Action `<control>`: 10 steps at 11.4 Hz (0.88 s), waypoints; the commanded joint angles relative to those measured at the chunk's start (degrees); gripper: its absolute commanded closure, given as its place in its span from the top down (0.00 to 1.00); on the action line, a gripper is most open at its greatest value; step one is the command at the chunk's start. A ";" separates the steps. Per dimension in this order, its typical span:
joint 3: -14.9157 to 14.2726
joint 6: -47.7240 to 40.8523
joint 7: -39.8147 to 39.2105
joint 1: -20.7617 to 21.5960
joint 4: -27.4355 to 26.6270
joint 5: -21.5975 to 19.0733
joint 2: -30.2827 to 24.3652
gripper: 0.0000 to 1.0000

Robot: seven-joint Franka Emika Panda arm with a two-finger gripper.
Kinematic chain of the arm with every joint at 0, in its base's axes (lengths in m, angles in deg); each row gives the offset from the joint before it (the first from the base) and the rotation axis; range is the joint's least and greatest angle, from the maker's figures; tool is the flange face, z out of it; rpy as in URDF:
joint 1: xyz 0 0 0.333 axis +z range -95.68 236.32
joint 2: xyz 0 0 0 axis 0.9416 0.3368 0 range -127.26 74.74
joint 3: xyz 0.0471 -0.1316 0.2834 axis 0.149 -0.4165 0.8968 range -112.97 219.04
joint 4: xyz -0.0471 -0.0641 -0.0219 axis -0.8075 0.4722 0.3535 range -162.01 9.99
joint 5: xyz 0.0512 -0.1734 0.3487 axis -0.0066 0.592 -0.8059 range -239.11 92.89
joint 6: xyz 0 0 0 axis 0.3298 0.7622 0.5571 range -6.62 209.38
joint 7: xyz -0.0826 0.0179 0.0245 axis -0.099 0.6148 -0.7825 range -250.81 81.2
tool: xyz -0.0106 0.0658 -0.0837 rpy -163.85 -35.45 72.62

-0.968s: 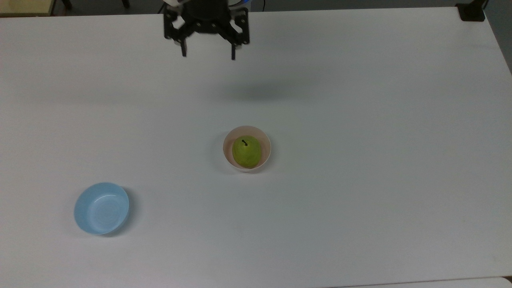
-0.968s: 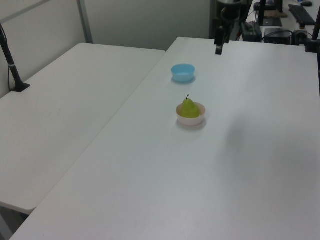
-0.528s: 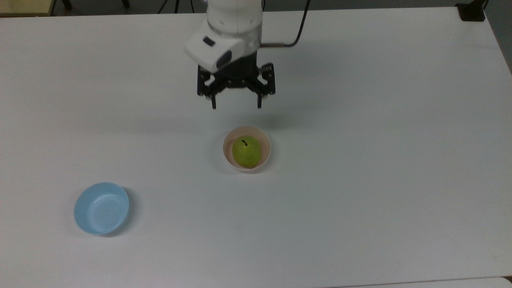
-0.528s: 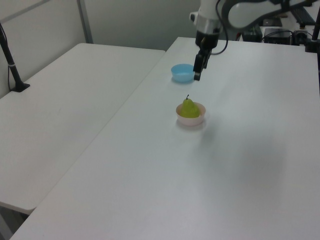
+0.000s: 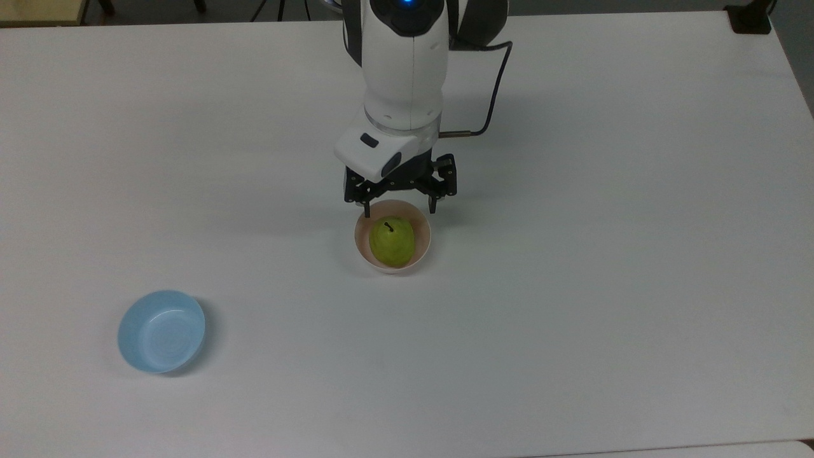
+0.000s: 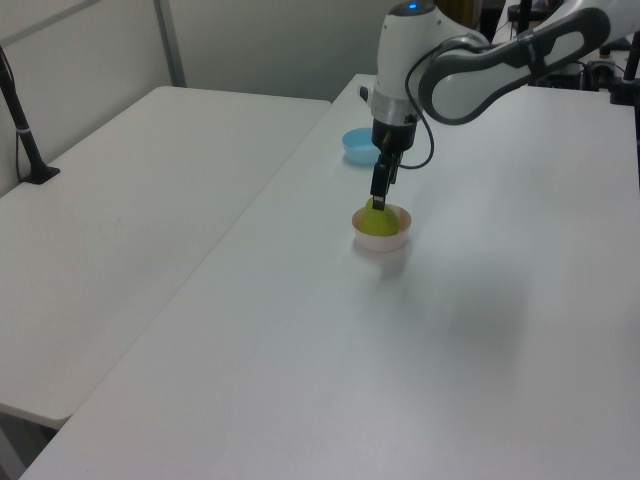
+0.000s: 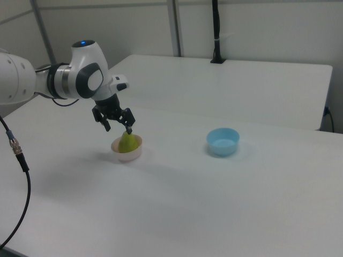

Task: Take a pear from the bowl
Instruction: 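Lower the gripper around the pear and close on it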

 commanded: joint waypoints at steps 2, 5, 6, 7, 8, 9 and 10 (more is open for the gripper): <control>-0.43 2.93 -1.24 0.46 0.04 0.56 2.28 0.97; -0.43 2.93 -1.33 0.37 -0.04 1.44 3.41 0.82; -0.52 2.93 -1.33 0.28 -0.04 2.05 3.60 0.81; -0.44 2.93 -1.33 0.28 -0.04 2.41 3.86 0.81; -0.52 2.93 -1.33 0.28 -0.04 2.50 4.56 0.81; -0.52 2.93 -1.33 0.28 -0.04 2.67 4.74 0.79; -0.78 3.62 -1.33 0.19 0.04 2.67 5.00 0.79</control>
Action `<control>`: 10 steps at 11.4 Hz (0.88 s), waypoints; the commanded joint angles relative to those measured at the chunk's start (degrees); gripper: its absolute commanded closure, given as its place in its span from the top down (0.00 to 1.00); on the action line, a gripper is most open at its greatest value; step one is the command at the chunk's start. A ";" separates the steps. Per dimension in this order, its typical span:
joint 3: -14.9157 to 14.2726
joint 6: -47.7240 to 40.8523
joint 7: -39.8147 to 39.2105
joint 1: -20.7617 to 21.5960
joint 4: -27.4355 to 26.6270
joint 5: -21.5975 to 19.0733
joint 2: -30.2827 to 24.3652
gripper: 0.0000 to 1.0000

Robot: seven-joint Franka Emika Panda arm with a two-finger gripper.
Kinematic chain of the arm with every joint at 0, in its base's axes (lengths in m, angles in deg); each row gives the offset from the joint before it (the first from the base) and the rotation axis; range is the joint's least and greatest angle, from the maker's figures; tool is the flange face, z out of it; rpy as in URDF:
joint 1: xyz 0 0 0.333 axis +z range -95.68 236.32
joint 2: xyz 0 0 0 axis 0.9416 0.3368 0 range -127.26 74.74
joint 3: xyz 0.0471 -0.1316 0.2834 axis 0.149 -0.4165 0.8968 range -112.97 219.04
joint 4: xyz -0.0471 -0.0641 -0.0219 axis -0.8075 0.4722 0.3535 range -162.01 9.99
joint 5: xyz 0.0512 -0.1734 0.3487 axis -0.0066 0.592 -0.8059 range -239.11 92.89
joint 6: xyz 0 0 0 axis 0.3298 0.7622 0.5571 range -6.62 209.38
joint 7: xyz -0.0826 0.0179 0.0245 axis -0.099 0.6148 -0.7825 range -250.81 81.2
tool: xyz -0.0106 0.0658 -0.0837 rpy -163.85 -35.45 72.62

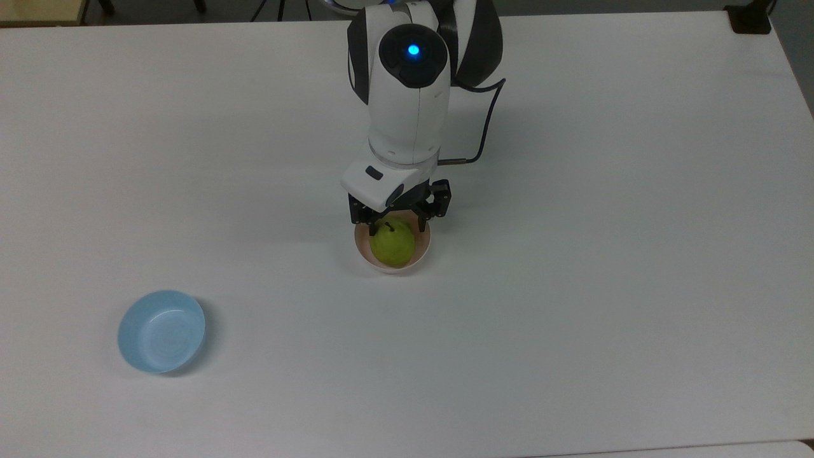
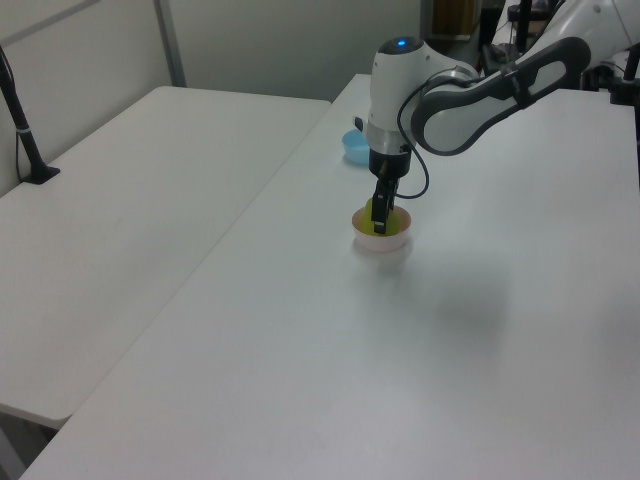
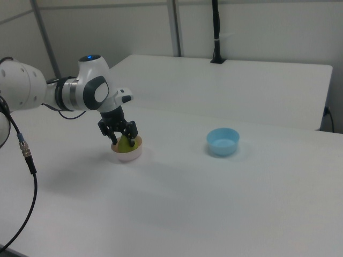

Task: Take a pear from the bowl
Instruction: 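Lower the gripper around the pear and close on it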

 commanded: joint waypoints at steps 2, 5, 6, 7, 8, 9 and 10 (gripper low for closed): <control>-0.72 2.80 -0.92 0.34 -0.04 0.82 1.26 0.76; -0.72 2.80 -0.74 0.43 -0.04 2.05 1.44 0.52; -0.72 2.80 -0.39 0.60 -0.04 2.05 1.44 0.47; -0.72 2.80 -0.13 0.78 -0.04 2.05 1.44 0.43; -0.72 2.80 -0.04 0.78 -0.04 2.05 1.44 0.39; -0.72 2.71 -0.04 0.87 0.05 2.05 1.26 0.37; -0.63 2.45 0.05 0.96 0.05 2.05 0.91 0.35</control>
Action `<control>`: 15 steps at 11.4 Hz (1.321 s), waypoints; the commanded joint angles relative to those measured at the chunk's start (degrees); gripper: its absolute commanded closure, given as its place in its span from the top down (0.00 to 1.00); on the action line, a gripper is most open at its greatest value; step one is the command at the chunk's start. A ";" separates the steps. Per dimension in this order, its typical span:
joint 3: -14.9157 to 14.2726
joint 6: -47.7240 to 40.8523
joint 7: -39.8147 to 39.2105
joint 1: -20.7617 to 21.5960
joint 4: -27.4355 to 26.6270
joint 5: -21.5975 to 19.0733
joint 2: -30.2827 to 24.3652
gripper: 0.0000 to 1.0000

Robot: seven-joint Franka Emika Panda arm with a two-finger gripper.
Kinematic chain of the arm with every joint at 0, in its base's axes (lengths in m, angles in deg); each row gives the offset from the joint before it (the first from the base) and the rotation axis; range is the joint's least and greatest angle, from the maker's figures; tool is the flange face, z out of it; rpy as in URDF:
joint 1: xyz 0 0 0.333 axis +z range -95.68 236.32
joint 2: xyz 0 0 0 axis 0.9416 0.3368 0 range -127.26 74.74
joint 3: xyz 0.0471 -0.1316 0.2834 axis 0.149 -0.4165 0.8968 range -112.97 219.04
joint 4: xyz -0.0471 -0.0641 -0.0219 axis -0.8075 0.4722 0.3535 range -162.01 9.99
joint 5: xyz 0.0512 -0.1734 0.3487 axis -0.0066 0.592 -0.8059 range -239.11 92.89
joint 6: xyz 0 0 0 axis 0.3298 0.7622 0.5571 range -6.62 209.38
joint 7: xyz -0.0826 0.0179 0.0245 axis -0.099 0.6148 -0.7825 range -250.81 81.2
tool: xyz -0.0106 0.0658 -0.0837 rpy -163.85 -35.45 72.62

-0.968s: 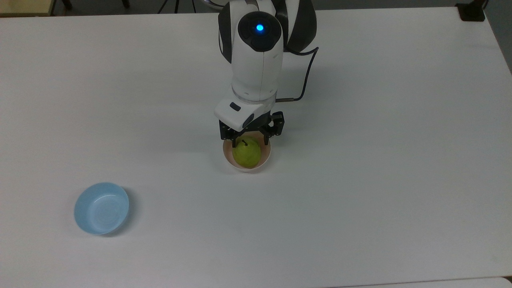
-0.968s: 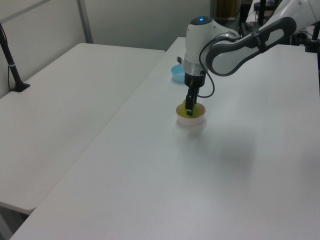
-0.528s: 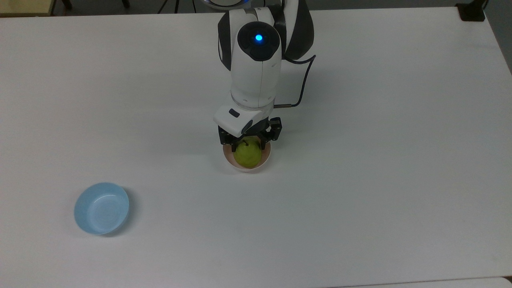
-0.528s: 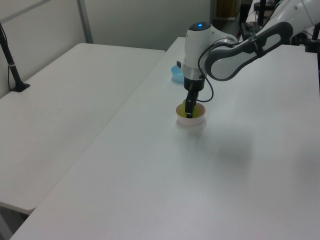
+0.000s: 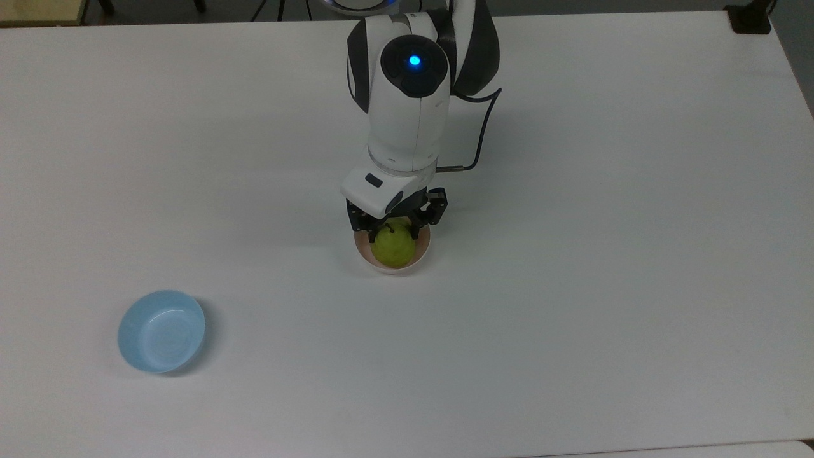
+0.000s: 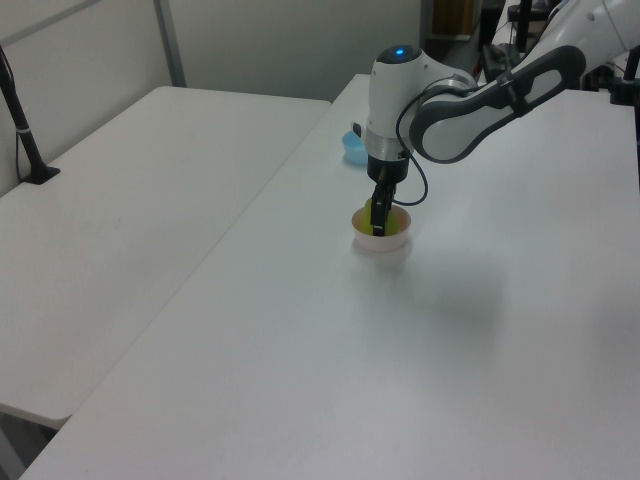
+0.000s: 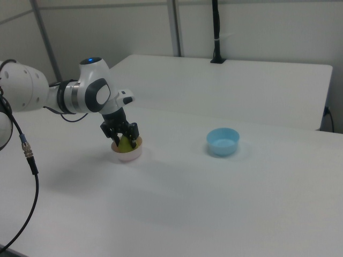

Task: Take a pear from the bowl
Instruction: 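Lower the gripper around the pear and close on it, then lift the pear out of the pink bowl and carry it toward the blue bowl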

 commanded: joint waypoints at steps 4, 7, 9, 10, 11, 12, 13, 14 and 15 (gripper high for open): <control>-0.13 -0.46 0.08 0.83 -0.04 0.04 -3.70 0.35; -0.05 -5.01 0.17 0.48 0.84 -0.40 -7.03 0.35; -0.48 -7.74 0.08 -0.05 2.06 -2.33 -9.42 0.35; -0.57 -8.37 0.00 -0.66 3.90 -2.42 -9.07 0.35; -0.66 -8.46 -0.35 -2.06 4.87 -2.43 -8.98 0.35; -0.75 -8.72 -0.53 -3.03 5.67 -2.43 -8.98 0.35; -0.75 -8.81 -1.14 -4.08 6.46 -2.43 -8.98 0.35; -0.75 -8.81 -2.89 -5.40 6.73 -2.43 -8.98 0.35; -0.84 -8.73 -4.73 -6.63 6.73 -2.43 -8.98 0.35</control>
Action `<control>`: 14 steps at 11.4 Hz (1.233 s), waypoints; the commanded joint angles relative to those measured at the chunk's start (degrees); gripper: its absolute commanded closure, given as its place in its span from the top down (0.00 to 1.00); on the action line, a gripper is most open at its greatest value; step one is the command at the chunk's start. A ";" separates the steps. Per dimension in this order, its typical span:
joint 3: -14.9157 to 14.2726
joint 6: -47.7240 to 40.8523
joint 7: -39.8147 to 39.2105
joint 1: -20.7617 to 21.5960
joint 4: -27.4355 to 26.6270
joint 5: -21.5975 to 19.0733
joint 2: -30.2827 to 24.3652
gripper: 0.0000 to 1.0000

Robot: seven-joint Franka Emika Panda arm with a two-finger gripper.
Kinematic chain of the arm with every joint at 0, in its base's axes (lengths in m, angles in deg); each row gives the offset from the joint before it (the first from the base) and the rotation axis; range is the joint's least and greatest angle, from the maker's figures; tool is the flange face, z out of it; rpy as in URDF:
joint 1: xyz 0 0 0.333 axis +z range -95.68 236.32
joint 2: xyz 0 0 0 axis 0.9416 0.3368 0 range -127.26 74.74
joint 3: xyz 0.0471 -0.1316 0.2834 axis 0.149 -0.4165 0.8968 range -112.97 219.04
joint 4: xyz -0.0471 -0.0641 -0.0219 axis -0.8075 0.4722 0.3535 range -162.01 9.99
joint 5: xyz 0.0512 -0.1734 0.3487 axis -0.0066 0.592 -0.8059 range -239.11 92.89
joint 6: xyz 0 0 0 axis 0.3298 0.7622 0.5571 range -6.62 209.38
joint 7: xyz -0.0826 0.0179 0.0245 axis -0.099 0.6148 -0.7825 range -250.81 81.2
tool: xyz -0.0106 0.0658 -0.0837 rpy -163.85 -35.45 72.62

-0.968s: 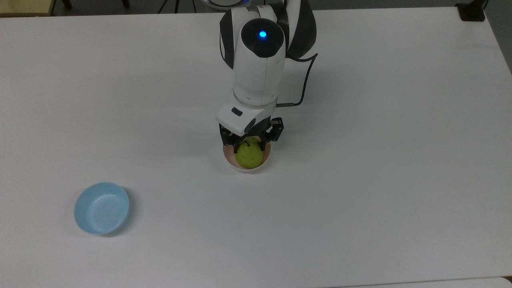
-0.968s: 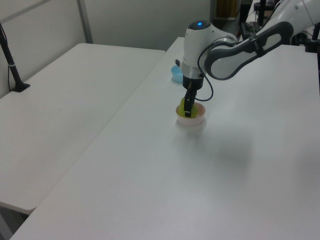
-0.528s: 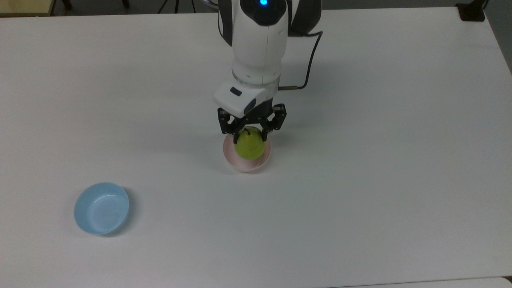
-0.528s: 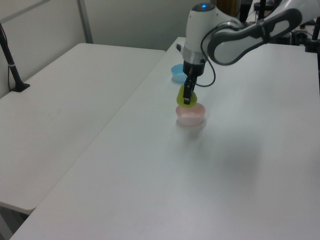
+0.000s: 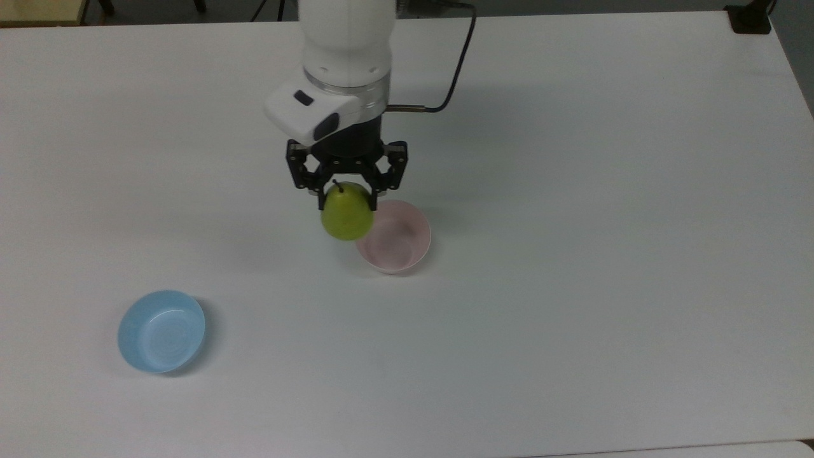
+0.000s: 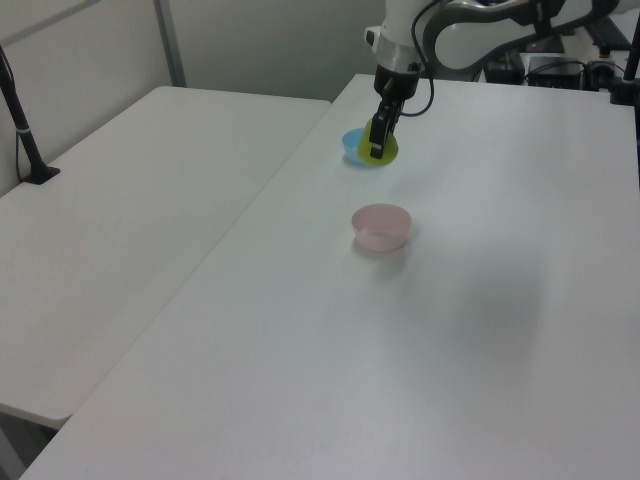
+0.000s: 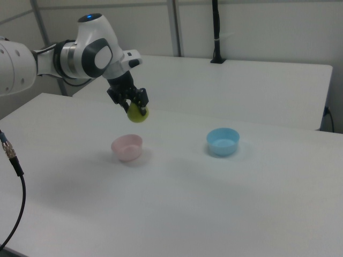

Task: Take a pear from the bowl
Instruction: 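Lift the pear out of the pink bowl and carry it toward the blue bowl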

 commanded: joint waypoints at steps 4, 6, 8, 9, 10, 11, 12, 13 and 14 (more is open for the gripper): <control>-0.32 -0.84 -9.77 -7.85 1.85 -1.03 1.75 0.35; -0.32 -0.75 -11.01 -9.62 2.64 -1.03 3.24 0.35; -0.32 4.40 -11.01 -10.15 2.55 -0.68 5.79 0.36; -0.40 6.96 -11.01 -10.24 2.47 -0.41 7.11 0.36; -0.32 7.59 -11.01 -10.50 2.29 -0.32 8.08 0.36; -0.40 7.77 -11.01 -10.50 2.29 -0.15 8.96 0.36; -0.40 8.30 -11.01 -10.50 2.29 -0.15 10.01 0.36; -0.40 10.74 -10.93 -10.50 2.20 -0.15 10.80 0.36; -0.40 12.24 -10.75 -10.50 2.20 -0.15 11.86 0.36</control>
